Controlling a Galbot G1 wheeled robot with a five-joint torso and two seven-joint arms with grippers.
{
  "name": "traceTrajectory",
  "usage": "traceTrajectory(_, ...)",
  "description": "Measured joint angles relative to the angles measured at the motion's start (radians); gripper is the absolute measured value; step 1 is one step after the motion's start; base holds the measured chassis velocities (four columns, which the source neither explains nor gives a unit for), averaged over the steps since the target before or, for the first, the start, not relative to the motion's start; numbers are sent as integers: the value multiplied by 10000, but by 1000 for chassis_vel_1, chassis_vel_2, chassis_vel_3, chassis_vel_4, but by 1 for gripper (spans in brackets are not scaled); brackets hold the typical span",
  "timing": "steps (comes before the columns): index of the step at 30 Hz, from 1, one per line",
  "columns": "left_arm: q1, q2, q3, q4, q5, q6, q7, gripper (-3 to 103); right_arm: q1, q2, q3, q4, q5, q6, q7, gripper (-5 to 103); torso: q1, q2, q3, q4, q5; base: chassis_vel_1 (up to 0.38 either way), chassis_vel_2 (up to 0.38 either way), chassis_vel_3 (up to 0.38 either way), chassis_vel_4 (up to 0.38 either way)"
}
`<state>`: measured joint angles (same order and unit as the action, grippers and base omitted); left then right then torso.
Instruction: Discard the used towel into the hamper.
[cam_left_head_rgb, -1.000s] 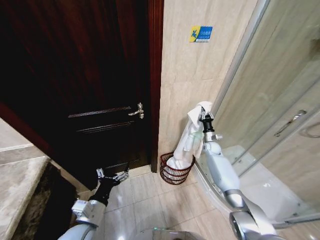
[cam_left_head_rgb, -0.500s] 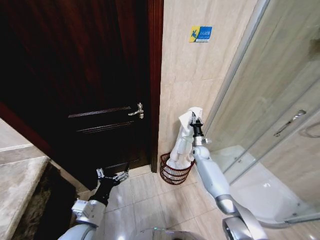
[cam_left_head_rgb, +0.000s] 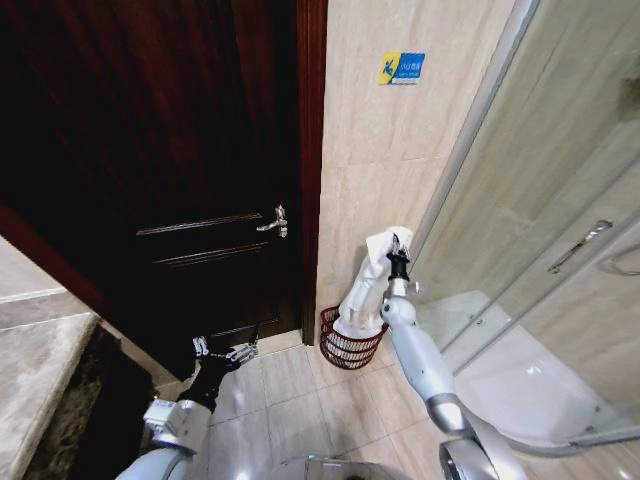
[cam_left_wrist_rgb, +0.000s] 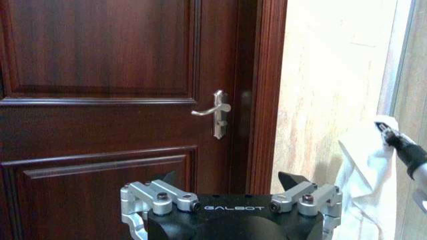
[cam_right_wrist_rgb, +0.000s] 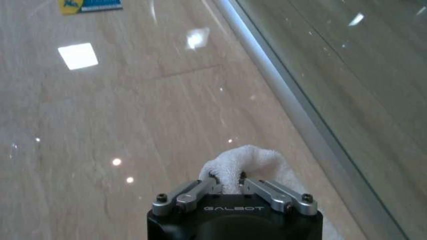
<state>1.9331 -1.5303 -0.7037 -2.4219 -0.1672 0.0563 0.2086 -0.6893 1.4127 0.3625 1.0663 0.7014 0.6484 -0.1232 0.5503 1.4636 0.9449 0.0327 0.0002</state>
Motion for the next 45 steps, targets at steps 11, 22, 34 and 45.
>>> traceTrajectory(11,0,0,0,0,0,0,0,100,-978,647,-457,956,-247,-297,-3,5,0,0,0,3,0,0,0,0,0)
traceTrajectory(22,0,0,0,0,0,0,0,100,-1635,974,-1228,1964,1151,-1267,762,5,-2,1,-1,4,-2,0,0,0,0)
traceTrajectory(34,0,0,1,0,0,0,0,100,-1389,361,-563,504,2577,-1600,816,5,-1,0,0,1,-1,0,0,0,0)
traceTrajectory(45,0,0,0,0,0,0,0,100,-1788,433,-594,-15,1180,-1825,729,5,-1,1,0,3,-1,0,0,0,0)
